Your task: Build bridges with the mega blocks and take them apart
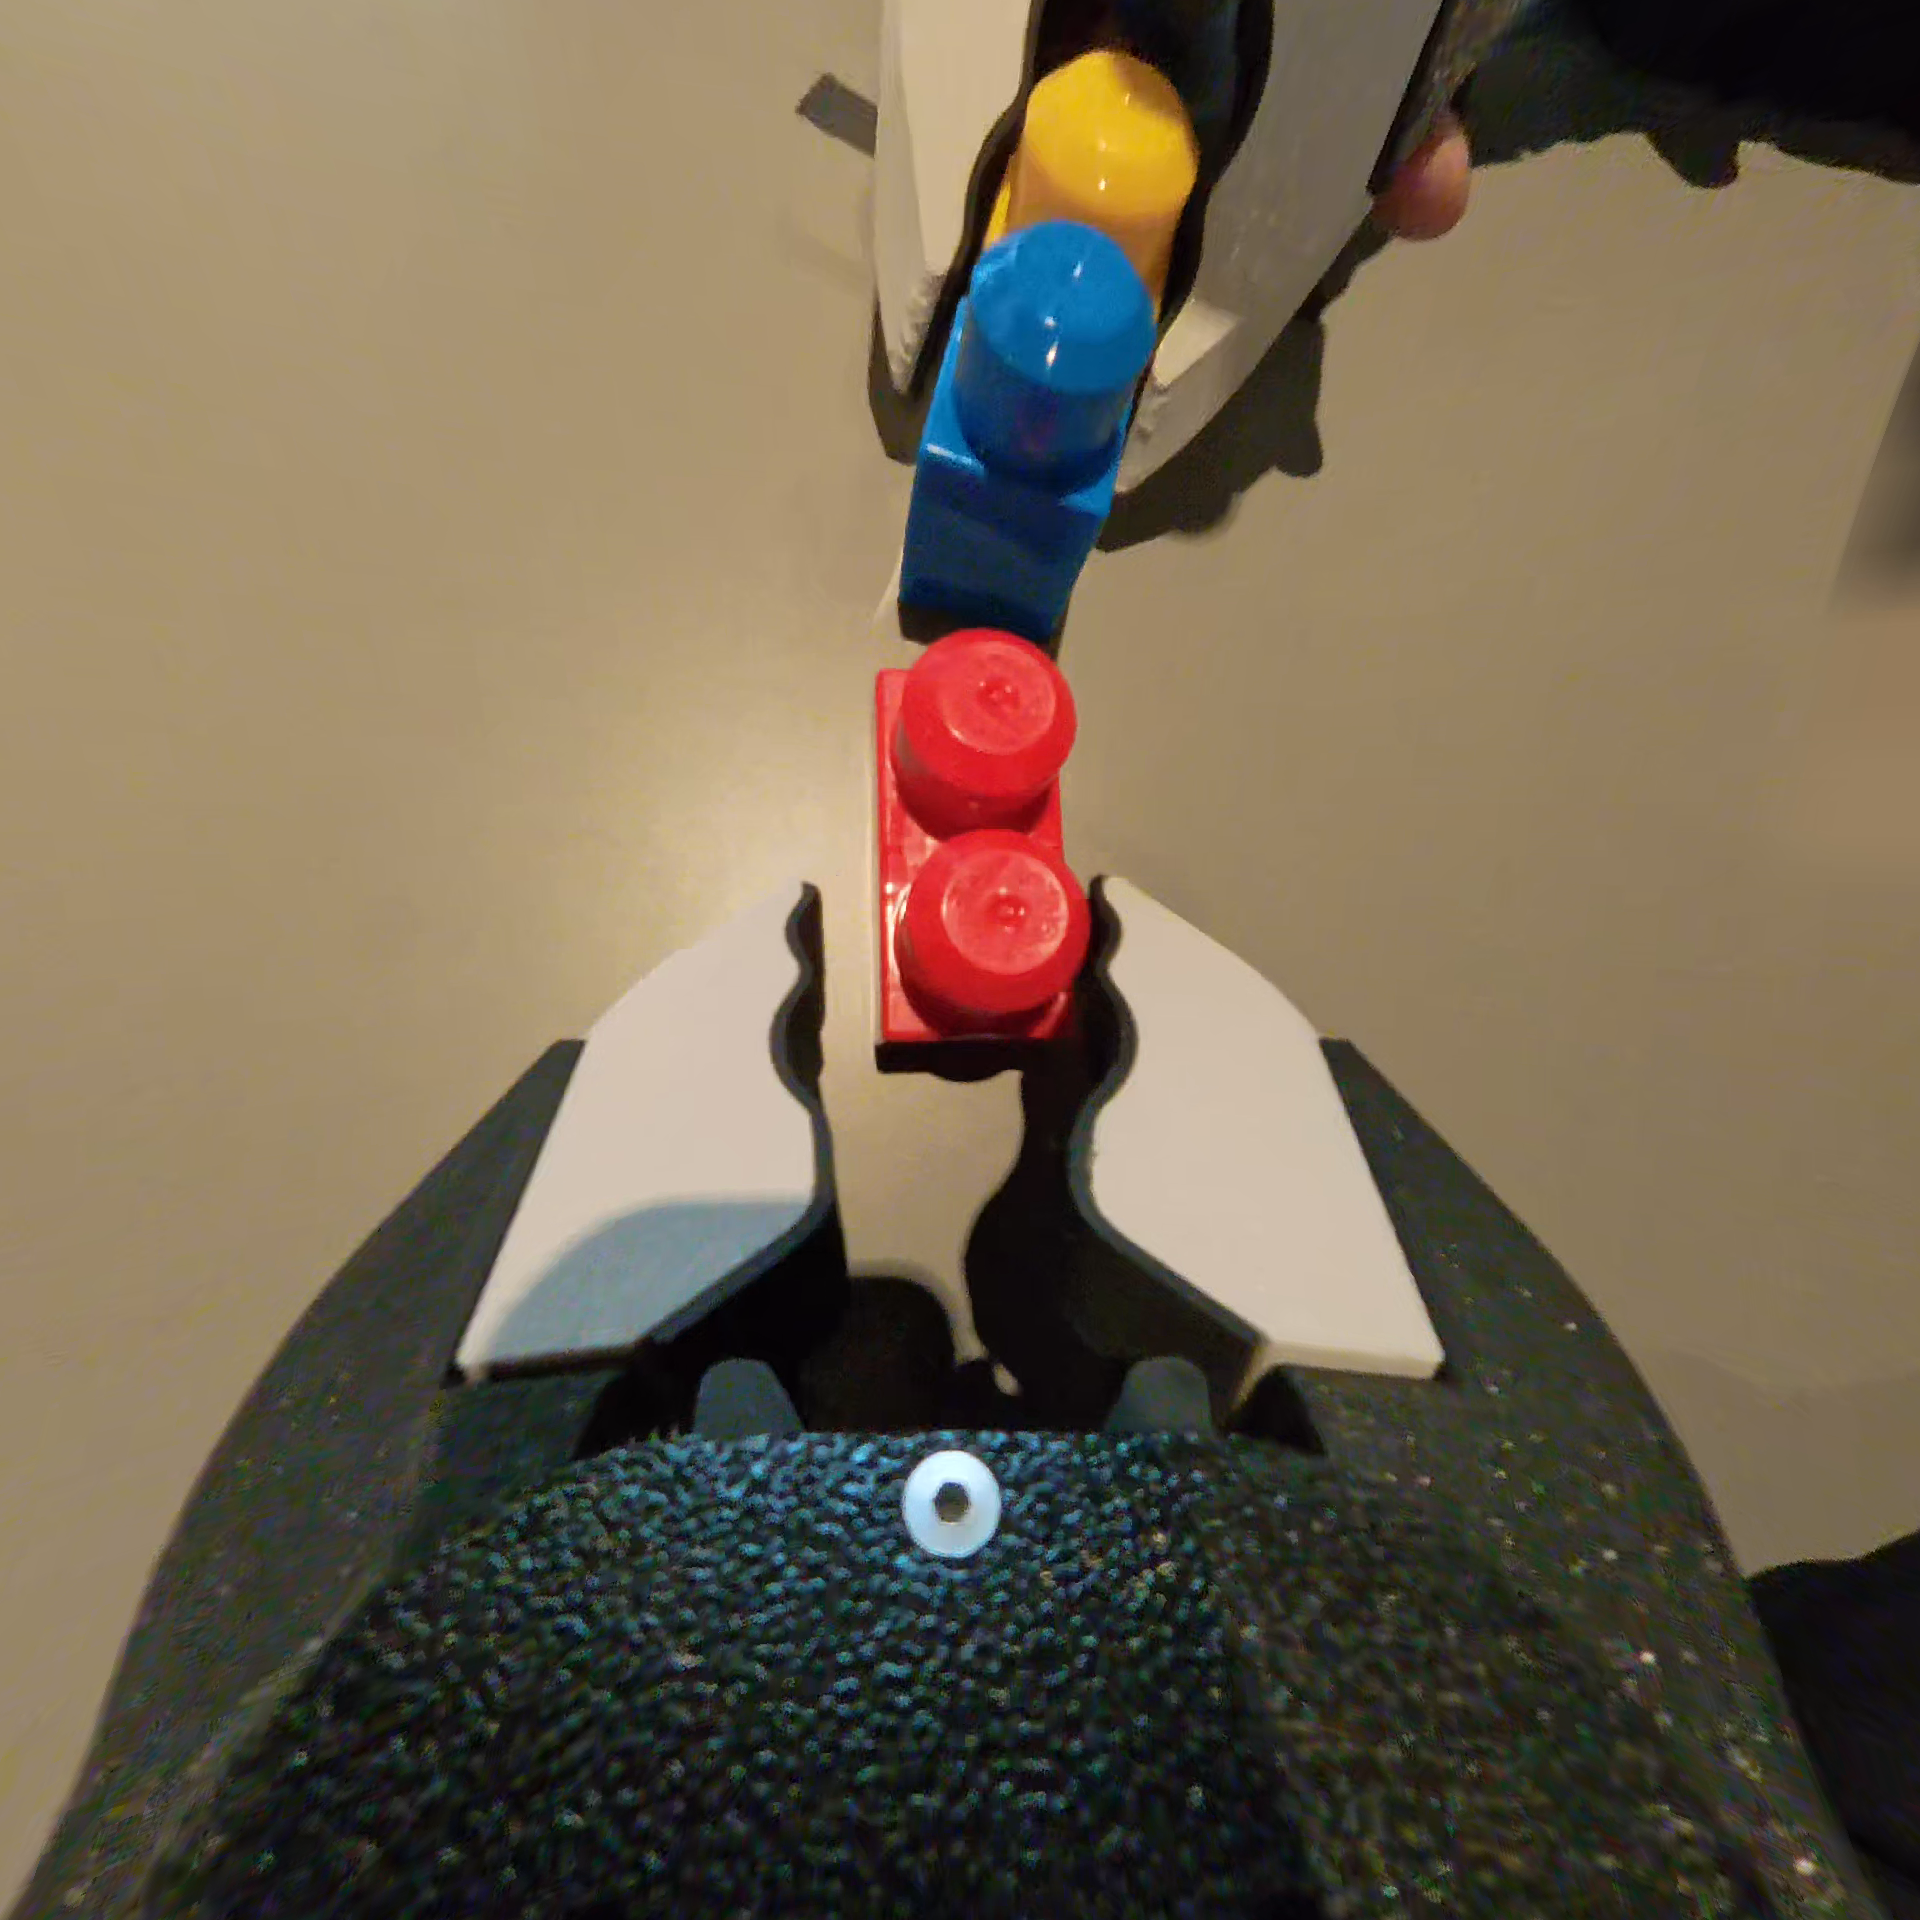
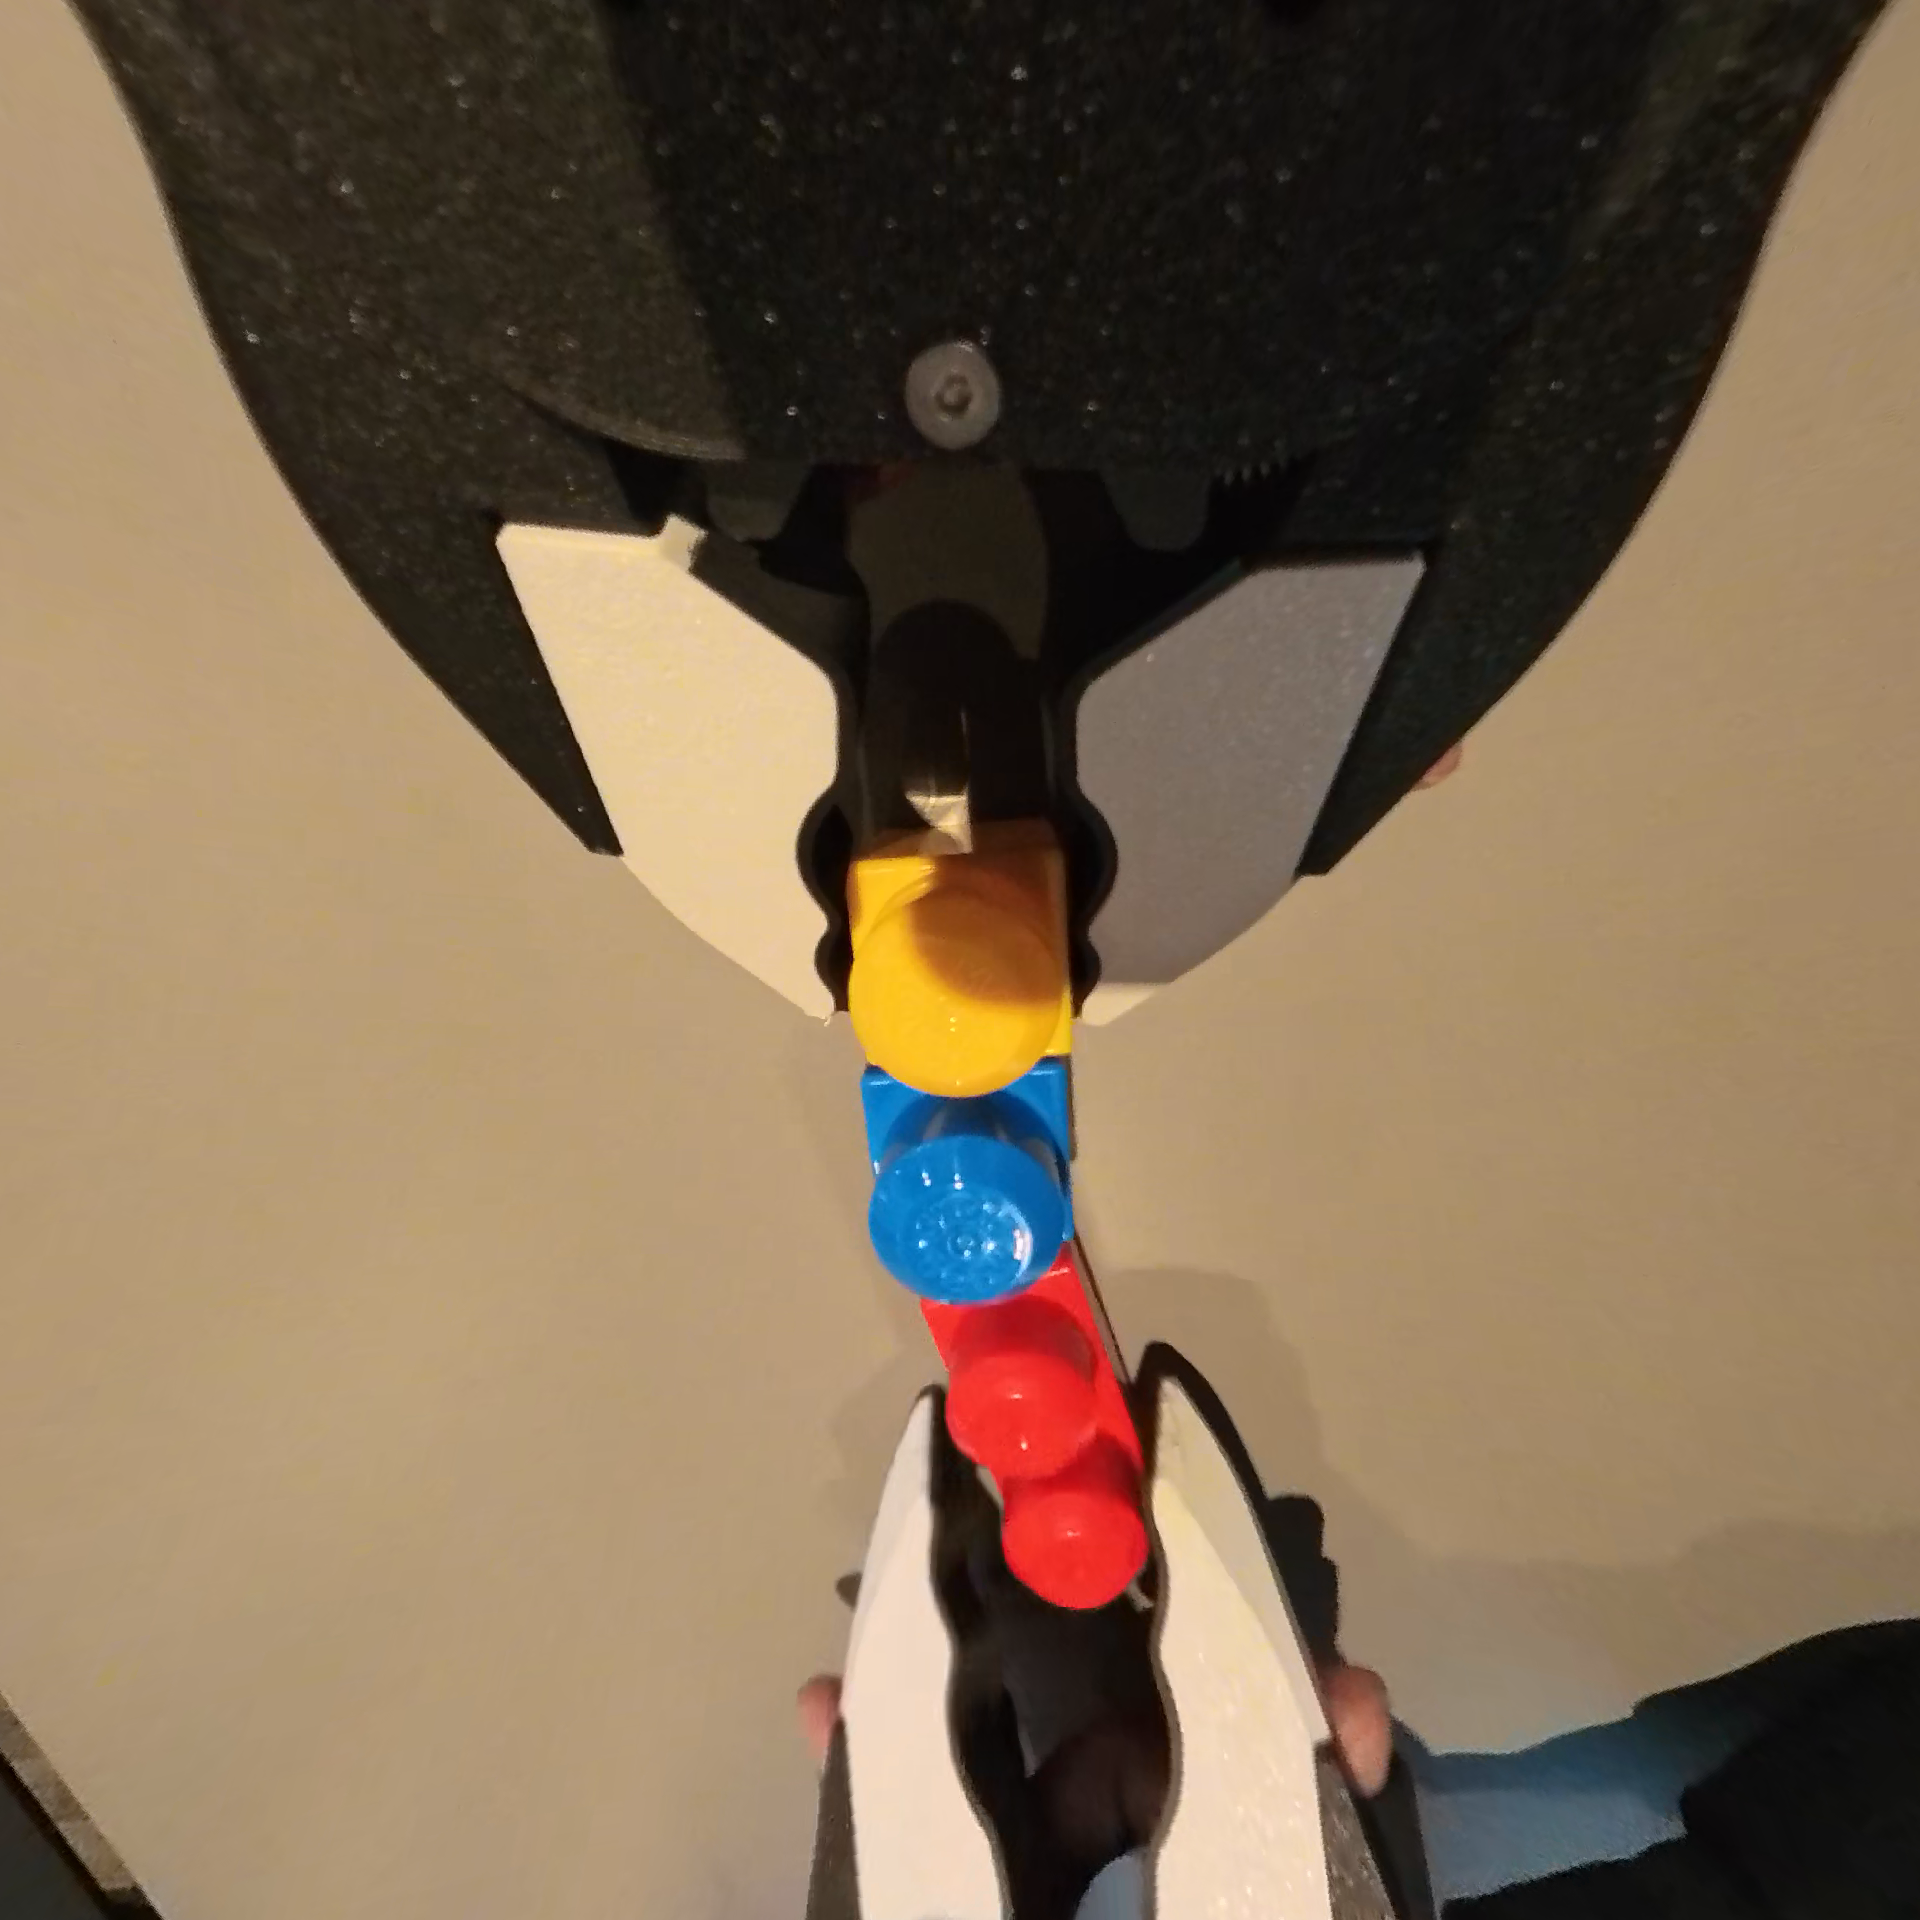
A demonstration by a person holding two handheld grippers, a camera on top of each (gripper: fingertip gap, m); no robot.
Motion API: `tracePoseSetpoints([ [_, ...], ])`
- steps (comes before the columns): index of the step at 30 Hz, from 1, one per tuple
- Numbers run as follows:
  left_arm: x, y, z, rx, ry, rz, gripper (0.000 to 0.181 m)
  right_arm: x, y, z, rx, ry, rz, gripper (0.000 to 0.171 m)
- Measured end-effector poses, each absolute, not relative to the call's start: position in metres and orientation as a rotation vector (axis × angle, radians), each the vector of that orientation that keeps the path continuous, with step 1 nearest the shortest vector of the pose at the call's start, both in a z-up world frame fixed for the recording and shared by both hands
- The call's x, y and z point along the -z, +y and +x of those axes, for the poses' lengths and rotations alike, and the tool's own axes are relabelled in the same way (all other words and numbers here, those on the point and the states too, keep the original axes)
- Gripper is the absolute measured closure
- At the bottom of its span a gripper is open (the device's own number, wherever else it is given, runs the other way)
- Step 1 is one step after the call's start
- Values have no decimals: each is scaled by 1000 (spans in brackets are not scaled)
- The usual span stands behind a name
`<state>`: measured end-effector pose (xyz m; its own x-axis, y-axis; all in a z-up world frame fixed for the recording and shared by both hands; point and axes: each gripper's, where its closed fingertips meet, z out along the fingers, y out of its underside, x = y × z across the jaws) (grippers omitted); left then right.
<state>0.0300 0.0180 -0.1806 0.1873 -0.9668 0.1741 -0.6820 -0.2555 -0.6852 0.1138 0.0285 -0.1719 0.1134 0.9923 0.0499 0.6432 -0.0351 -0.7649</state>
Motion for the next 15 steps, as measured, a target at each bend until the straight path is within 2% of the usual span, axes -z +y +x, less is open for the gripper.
tracePoseSetpoints([
  [4,155,23,27,822,1479,-1891,125,172,28,114,-700,-1602,-1749,132],
  [8,98,20,59,833,1426,-1604,139,172,27,114,-709,-1607,-1748,132],
  [11,102,23,88,639,1511,-1601,148,172,26,115,-706,-1618,-1738,132],
  [15,123,13,124,585,1628,-1617,148,172,25,115,-698,-1631,-1721,132],
])
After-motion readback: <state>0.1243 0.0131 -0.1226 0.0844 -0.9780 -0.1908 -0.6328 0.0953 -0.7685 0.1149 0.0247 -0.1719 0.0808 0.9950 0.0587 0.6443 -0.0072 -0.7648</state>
